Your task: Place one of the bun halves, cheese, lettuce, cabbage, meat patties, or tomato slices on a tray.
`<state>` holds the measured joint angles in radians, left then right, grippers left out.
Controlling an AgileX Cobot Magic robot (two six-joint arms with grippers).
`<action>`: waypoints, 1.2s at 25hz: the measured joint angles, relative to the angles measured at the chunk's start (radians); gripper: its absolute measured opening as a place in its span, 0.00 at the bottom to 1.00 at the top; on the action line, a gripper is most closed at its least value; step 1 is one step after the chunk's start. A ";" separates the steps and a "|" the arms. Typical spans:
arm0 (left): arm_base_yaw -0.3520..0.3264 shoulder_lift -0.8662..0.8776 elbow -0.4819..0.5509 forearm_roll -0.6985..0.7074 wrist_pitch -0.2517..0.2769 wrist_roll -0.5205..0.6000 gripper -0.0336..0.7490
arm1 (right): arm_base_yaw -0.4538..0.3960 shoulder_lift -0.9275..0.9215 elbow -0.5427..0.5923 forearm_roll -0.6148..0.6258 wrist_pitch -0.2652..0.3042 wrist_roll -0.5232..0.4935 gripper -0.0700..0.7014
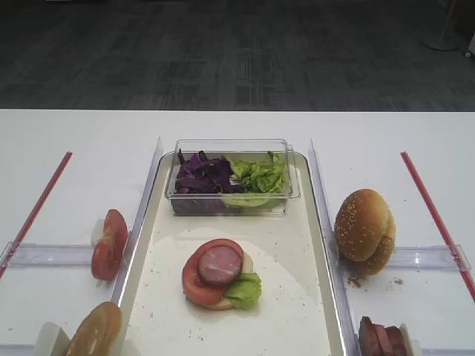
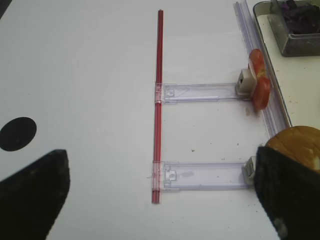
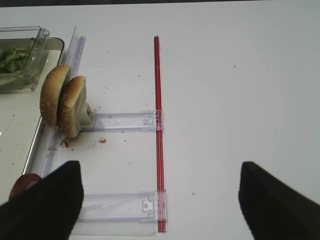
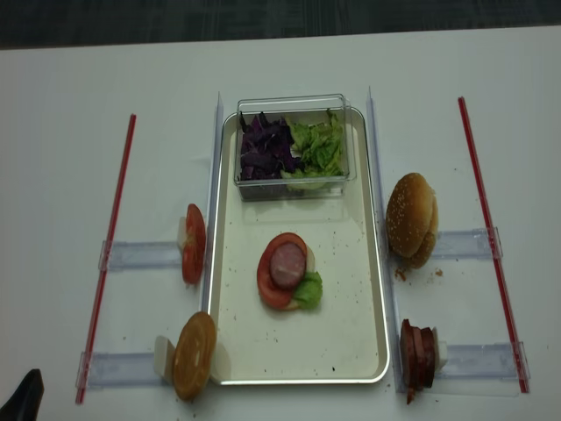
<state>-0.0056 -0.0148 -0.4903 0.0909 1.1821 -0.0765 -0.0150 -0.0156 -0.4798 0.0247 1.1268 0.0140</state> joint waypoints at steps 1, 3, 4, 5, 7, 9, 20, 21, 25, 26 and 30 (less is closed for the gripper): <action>0.000 0.000 0.000 0.000 0.000 0.000 0.92 | 0.000 0.000 0.000 0.000 0.000 0.000 0.93; 0.000 0.000 0.000 0.000 0.000 0.000 0.92 | 0.000 0.000 0.000 0.000 0.000 0.000 0.93; 0.000 0.000 0.000 0.000 0.000 0.000 0.92 | 0.000 0.000 0.000 0.000 0.000 0.001 0.93; 0.000 0.000 0.000 0.000 0.000 0.000 0.92 | 0.000 0.000 0.000 0.000 0.000 0.002 0.93; 0.000 0.000 0.000 0.000 0.000 0.000 0.92 | 0.000 0.000 0.000 0.000 0.000 0.003 0.93; 0.000 0.000 0.000 0.000 0.000 0.000 0.92 | 0.000 0.000 0.000 0.000 0.000 0.003 0.93; 0.000 0.000 0.000 0.000 0.000 0.000 0.92 | 0.000 0.000 0.000 0.000 0.000 0.007 0.93; 0.000 0.000 0.000 0.000 0.000 0.000 0.92 | 0.000 0.000 0.000 0.000 0.000 0.009 0.93; 0.000 0.000 0.000 0.000 0.000 0.000 0.92 | 0.000 0.000 0.000 0.000 0.000 0.007 0.93; 0.000 0.000 0.000 0.000 0.000 0.000 0.92 | 0.000 0.000 0.000 0.000 0.000 0.007 0.93; 0.000 0.000 0.000 0.000 0.000 0.000 0.92 | 0.000 0.000 0.000 0.000 0.000 0.007 0.93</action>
<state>-0.0056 -0.0148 -0.4903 0.0909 1.1821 -0.0765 -0.0150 -0.0156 -0.4798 0.0247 1.1268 0.0212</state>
